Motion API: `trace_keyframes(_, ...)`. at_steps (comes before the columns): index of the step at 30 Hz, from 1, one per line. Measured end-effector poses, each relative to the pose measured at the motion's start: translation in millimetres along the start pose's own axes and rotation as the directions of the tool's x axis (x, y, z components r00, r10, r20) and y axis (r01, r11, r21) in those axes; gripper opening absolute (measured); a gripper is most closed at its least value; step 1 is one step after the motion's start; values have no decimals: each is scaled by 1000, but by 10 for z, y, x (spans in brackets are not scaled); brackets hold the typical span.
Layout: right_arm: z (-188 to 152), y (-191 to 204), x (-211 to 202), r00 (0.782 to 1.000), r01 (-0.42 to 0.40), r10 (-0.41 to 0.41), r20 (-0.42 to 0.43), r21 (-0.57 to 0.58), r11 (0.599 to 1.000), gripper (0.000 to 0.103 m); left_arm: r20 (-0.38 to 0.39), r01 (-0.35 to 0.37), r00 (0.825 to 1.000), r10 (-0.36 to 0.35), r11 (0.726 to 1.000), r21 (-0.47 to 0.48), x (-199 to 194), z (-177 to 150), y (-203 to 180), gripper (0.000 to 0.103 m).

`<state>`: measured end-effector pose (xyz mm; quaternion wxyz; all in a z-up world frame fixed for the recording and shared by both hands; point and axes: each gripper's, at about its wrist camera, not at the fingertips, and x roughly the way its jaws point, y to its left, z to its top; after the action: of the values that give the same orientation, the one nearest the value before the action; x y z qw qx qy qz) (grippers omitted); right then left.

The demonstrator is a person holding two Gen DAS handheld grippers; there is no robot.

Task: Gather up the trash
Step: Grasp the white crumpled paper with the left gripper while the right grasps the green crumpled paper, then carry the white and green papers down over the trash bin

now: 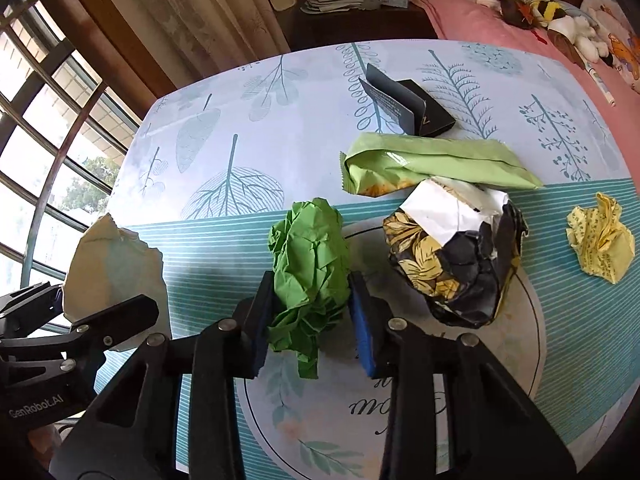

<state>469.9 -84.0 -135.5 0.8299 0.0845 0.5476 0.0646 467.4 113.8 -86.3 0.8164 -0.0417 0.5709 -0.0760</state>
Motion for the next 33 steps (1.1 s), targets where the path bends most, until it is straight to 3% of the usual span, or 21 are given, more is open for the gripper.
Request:
trace_keyframes(11, -243, 7, -811, 993, -55, 59, 98, -40, 998, 30, 65, 12, 998, -16, 999, 49, -553, -394, -488, 55)
trace_keyframes(18, -789, -231, -1470, 987, -96, 99, 126, -31, 995, 30, 110, -1, 994, -6, 998, 58, -1014, -947, -949, 55)
trace_keyframes(25, -1635, -574, -2242, 980, -106, 116, 164, -70, 992, 30, 173, -25, 985, 16, 998, 51, -1519, -1834, -1494, 55)
trace_keyframes(33, -2800, -980, -3095, 974, -125, 143, 174, -111, 986, 30, 211, -38, 977, 33, 999, 22, -1939, -3200, -2115, 55)
